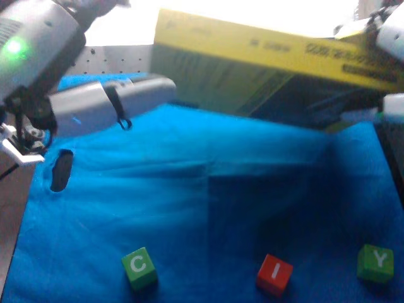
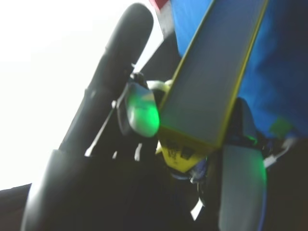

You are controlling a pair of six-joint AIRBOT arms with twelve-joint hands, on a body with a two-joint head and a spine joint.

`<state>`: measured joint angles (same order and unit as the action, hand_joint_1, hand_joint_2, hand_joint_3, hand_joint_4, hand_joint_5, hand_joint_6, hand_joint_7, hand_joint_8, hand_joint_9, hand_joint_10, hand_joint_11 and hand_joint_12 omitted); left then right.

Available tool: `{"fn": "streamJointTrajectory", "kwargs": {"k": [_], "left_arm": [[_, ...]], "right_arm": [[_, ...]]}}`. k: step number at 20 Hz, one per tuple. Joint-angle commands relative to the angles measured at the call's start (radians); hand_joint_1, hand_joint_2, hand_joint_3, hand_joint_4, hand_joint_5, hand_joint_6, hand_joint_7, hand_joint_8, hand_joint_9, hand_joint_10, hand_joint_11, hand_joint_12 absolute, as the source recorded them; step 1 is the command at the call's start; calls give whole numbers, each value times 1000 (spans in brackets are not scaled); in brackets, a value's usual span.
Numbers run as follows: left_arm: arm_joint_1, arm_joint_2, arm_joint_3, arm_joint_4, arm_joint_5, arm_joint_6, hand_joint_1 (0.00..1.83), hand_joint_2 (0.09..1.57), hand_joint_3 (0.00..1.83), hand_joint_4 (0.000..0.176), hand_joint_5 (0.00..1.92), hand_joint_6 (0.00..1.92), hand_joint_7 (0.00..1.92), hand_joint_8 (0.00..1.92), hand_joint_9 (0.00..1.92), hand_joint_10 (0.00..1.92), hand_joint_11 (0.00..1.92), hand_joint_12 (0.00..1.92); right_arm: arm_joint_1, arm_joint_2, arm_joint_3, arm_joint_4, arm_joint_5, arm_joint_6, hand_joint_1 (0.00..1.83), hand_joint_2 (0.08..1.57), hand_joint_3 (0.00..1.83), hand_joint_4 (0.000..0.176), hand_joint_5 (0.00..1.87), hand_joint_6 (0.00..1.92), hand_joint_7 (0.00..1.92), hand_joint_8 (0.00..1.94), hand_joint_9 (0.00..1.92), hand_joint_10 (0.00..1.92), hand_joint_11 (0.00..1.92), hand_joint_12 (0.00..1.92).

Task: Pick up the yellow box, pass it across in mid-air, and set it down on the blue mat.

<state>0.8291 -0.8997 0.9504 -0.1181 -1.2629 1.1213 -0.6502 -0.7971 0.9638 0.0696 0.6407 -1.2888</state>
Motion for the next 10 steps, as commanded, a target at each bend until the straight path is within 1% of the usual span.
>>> {"fn": "streamJointTrajectory", "kwargs": {"k": [1, 2, 3, 4, 5, 6, 7, 9, 10], "left_arm": [[0, 0, -2, 17, -109, -4, 478, 1042, 0, 128, 0, 0, 0, 0, 0, 0, 0, 5], [4, 2, -2, 12, -105, -3, 472, 1053, 0, 116, 0, 0, 0, 0, 0, 0, 0, 0], [8, 5, -3, 5, -103, 0, 518, 1047, 0, 118, 0, 0, 0, 0, 0, 0, 0, 0], [13, 8, -5, -5, -103, 5, 492, 1034, 0, 106, 0, 0, 0, 0, 0, 0, 0, 0], [20, 14, -8, -16, -104, 12, 585, 1052, 1, 141, 0, 0, 0, 0, 0, 0, 0, 0], [27, 20, -11, -26, -104, 17, 585, 1052, 1, 141, 0, 0, 0, 0, 0, 0, 0, 0], [40, 29, -16, -42, -104, 23, 596, 1061, 5, 132, 0, 0, 0, 0, 0, 0, 0, 0], [61, 41, -21, -72, -104, 28, 615, 1069, 7, 106, 0, 0, 0, 0, 0, 0, 0, 0], [76, 50, -23, -93, -107, 29, 591, 1085, 13, 99, 0, 0, 0, 0, 0, 0, 0, 0]], "right_arm": [[20, -5, -6, -13, 123, 5, 1425, 1200, 19, 0, 1107, 1921, 1393, 1941, 1547, 1921, 1632, 1921], [23, -2, -7, -15, 123, 5, 1374, 1195, 14, 0, 1107, 1921, 1416, 1941, 1598, 1921, 1675, 1921], [27, 3, -10, -21, 123, 5, 1368, 1180, 6, 0, 1136, 1921, 1440, 1941, 1622, 1921, 1696, 1921], [33, 10, -14, -27, 123, 5, 1394, 1176, 3, 0, 1151, 1921, 1449, 1941, 1630, 1921, 1699, 1921], [39, 20, -20, -32, 123, 5, 1461, 1165, 0, 0, 1131, 1921, 1417, 1941, 1604, 1921, 1689, 1921], [42, 28, -24, -37, 123, 5, 1461, 1165, 0, 0, 1131, 1921, 1417, 1941, 1604, 1921, 1689, 1921], [45, 38, -31, -43, 123, 5, 1468, 1164, 0, 0, 1127, 1921, 1417, 1941, 1607, 1921, 1692, 1921], [45, 59, -46, -51, 123, 5, 1541, 1159, 0, 0, 1133, 1921, 1421, 1941, 1613, 1921, 1694, 1921], [45, 74, -57, -56, 123, 5, 1564, 1161, 0, 0, 1151, 1921, 1418, 1941, 1582, 1921, 1661, 1921]]}}
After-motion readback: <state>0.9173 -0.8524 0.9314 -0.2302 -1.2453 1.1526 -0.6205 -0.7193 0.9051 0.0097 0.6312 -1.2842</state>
